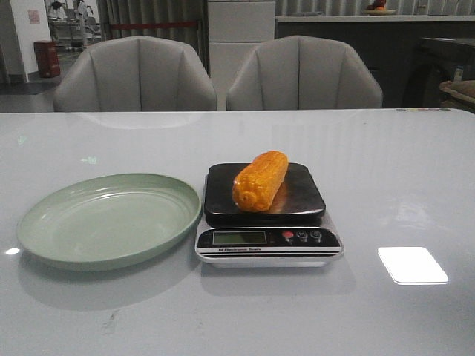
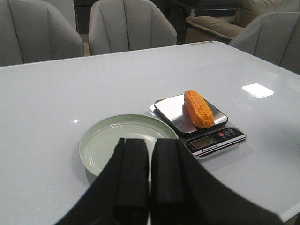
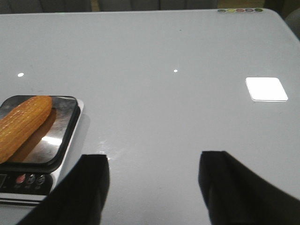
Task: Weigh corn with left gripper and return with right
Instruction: 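Raise the left gripper away and wait while the corn rests on the scale, then lower the right gripper over the corn on the scale and grasp it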
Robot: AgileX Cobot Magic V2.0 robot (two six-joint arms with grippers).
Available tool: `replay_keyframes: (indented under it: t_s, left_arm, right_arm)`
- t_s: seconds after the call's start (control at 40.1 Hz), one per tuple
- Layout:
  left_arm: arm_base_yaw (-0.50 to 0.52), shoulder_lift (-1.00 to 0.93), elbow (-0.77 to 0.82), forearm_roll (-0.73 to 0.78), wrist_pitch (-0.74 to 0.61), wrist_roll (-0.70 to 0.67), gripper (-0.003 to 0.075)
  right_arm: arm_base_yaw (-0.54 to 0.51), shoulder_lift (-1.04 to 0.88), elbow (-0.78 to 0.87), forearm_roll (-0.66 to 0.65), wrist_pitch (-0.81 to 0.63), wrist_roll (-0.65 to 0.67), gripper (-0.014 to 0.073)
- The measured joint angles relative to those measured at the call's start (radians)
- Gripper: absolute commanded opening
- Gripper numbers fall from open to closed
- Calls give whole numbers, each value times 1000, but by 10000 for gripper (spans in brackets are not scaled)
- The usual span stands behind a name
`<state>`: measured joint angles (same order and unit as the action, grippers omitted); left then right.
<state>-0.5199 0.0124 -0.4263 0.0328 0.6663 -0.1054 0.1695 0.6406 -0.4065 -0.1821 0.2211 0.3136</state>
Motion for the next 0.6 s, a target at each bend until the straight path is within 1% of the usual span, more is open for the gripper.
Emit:
replay_keyframes:
  t_s: [0.1, 0.199, 0.349, 0.474, 0.598]
  left_arm:
    - [0, 0, 0, 0, 0, 0, 113]
    - [0, 0, 0, 0, 0, 0, 113]
    - [0, 0, 0, 0, 0, 0, 113]
    - [0, 0, 0, 0, 0, 0, 113]
    - [0, 0, 0, 0, 0, 0, 113]
  right_arm:
    - [75, 42, -28, 5, 25, 0, 608]
    - [157, 118, -82, 50, 62, 2, 608]
    - [261, 284, -204, 105, 99, 6, 608]
    - [314, 441, -345, 113, 147, 43, 608]
    - [345, 605, -530, 115, 245, 96, 608]
